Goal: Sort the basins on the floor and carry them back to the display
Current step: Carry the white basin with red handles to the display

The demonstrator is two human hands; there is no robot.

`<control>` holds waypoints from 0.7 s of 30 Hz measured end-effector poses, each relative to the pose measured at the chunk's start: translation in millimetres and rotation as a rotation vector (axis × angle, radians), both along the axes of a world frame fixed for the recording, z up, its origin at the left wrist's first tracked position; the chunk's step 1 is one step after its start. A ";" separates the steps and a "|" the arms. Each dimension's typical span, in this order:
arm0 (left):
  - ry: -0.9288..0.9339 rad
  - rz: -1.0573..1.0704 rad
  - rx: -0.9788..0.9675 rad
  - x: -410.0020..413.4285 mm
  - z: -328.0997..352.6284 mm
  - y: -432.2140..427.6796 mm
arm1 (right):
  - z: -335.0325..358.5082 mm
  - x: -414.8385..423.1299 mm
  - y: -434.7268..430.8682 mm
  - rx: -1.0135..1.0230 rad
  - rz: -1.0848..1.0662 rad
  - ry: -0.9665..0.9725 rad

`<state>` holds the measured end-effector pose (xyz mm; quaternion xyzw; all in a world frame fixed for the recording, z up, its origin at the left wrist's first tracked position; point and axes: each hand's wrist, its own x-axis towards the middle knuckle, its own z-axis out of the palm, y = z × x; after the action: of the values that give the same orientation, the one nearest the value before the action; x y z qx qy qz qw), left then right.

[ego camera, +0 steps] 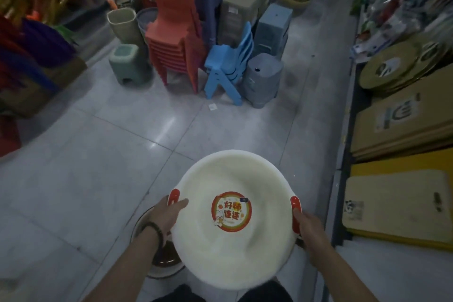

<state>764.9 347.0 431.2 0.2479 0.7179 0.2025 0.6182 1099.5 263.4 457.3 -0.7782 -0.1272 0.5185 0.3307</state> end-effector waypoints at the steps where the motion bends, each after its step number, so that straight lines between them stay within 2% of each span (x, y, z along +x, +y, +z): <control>1: 0.048 -0.002 -0.015 13.5 -13.3 12.7 | -14.3 15.1 16.8 -0.020 0.049 0.015; 4: 0.183 -0.013 -0.062 56.9 -55.5 48.6 | -69.4 58.7 57.3 -0.084 0.141 0.036; 8: 0.388 -0.155 -0.104 104.4 -124.7 101.1 | -153.5 92.8 102.5 -0.185 0.153 0.048; 15: 0.545 -0.395 -0.142 129.3 -322.8 205.3 | -361.2 101.1 144.8 -0.406 0.149 0.025; 21: 0.645 -0.501 -0.079 141.1 -472.9 264.9 | -512.3 73.8 157.2 -0.522 0.090 -0.056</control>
<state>906.0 611.9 -41.7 0.4418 0.7996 -0.0703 0.4006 1173.3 420.6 -55.0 -0.8449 -0.0326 0.5260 0.0917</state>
